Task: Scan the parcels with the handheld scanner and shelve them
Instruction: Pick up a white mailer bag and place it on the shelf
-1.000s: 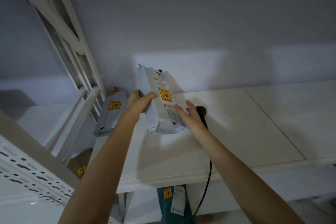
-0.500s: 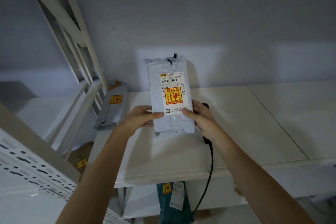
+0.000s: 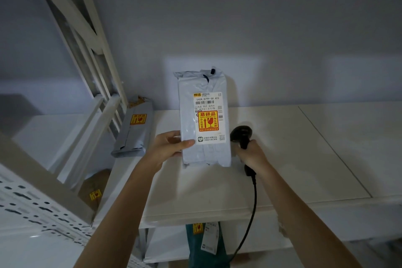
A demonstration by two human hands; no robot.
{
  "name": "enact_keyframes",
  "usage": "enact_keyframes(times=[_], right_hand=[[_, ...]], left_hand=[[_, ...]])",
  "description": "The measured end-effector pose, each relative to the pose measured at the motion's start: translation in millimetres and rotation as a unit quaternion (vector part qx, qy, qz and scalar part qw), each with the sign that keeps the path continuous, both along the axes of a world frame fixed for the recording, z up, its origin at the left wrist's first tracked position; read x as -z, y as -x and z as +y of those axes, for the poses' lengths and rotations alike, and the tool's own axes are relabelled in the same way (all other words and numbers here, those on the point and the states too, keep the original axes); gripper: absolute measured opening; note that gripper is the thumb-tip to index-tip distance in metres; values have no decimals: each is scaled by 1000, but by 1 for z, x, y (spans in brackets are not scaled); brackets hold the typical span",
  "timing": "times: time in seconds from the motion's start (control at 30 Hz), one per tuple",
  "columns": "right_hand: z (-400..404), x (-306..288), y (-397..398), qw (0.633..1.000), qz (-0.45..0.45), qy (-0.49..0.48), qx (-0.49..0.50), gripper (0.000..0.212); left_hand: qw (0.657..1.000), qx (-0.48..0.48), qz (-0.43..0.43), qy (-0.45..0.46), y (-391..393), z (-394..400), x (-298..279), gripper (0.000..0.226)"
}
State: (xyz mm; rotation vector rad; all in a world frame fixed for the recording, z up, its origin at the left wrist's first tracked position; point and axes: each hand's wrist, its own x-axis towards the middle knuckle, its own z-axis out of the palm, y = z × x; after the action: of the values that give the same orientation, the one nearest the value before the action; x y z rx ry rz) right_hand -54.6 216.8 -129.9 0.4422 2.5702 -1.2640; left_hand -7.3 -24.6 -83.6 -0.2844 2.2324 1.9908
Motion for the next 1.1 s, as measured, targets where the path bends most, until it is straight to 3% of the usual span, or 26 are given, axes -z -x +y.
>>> enact_keyframes(times=[0.1, 0.17, 0.33, 0.57, 1.1], right_hand=[[1, -12, 4, 976, -68, 192, 82, 21], [3, -21, 0, 955, -75, 261, 118, 15], [-2, -56, -30, 930, 63, 340, 122, 4], [-43, -95, -67, 948, 161, 275, -15, 7], [-66, -94, -70, 948, 169, 268, -31, 11]], left_hand=[[1000, -1, 0, 7, 2, -1, 1, 48], [1000, -8, 1, 7, 4, -1, 1, 49], [1000, -17, -7, 3, 7, 1, 2, 46], [999, -36, -32, -6, 6, 12, 12, 45], [998, -47, -44, 0, -1, 17, 14, 48]])
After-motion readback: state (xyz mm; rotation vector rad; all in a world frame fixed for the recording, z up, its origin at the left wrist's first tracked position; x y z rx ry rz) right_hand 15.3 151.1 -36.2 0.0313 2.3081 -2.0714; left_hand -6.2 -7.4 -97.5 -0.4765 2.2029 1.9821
